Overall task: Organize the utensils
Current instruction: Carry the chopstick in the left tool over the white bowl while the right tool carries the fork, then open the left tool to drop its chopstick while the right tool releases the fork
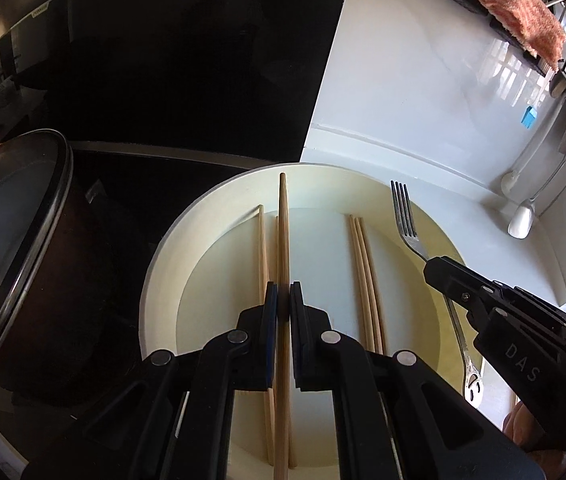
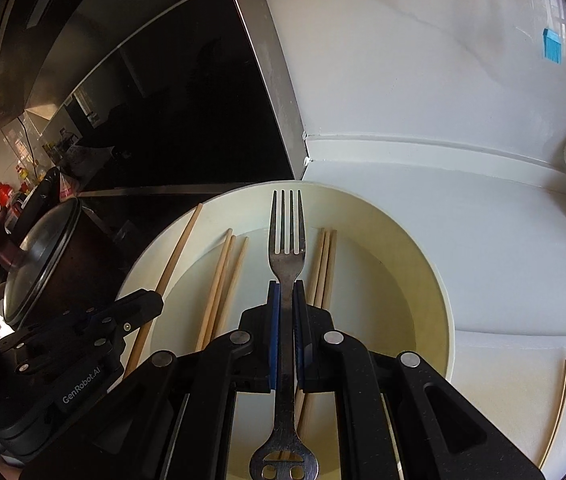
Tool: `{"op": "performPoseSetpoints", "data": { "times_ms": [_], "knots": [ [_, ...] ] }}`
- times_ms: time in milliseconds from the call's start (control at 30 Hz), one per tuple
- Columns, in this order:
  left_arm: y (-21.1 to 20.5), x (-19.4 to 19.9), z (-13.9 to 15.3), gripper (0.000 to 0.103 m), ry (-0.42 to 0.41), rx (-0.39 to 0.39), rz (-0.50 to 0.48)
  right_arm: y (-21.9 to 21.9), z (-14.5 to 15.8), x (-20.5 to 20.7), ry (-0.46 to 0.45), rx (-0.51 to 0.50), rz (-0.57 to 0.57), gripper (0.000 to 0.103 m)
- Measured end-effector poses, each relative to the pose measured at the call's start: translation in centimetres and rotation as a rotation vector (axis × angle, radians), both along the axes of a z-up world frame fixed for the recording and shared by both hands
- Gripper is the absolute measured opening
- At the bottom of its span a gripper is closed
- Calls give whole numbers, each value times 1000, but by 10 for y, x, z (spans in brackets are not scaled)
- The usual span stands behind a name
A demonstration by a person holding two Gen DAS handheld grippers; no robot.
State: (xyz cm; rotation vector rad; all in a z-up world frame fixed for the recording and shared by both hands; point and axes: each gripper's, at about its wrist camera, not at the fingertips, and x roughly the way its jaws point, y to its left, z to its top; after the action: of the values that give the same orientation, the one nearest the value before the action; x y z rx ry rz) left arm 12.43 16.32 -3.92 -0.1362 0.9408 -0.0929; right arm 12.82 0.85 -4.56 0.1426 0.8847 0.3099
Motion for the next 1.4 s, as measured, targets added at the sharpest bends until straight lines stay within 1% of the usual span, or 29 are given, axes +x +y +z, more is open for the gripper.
{"op": "performPoseSetpoints", "data": {
  "times_ms": [67,167,300,733,833,967,1067,1200,1267,1300,1333,1400],
  "knots": [
    [2,3,-5,7,14,-10,11,-1,-5,6,22,3,5,6],
    [1,7,-14,7,45,-5,13,-2,-16,14,73,25,12,6],
    [0,10,-25,7,84,-9,11,0,-27,22,120,17,21,6],
    [-8,25,-42,7,141,10,8,6,-54,39,244,-5,8,6],
    [-10,30,-47,7,164,6,5,5,-57,41,263,-13,1,6],
    [-14,34,-51,8,172,13,3,5,-61,44,282,-15,-5,7],
    [-14,37,-56,9,202,6,-1,5,-63,47,297,-16,-7,7],
    [-12,38,-63,14,230,-23,-3,6,-62,47,296,-24,-5,7],
    [-13,37,-63,17,234,-30,-8,6,-62,47,294,-41,-5,12],
    [-13,37,-63,21,235,-39,-11,5,-61,46,292,-41,-7,23],
    [-12,36,-62,23,236,-52,-15,4,-60,45,283,-37,-8,30],
    [-12,33,-60,36,234,-74,-23,2,-55,42,260,-41,-11,31]
  ]
}}
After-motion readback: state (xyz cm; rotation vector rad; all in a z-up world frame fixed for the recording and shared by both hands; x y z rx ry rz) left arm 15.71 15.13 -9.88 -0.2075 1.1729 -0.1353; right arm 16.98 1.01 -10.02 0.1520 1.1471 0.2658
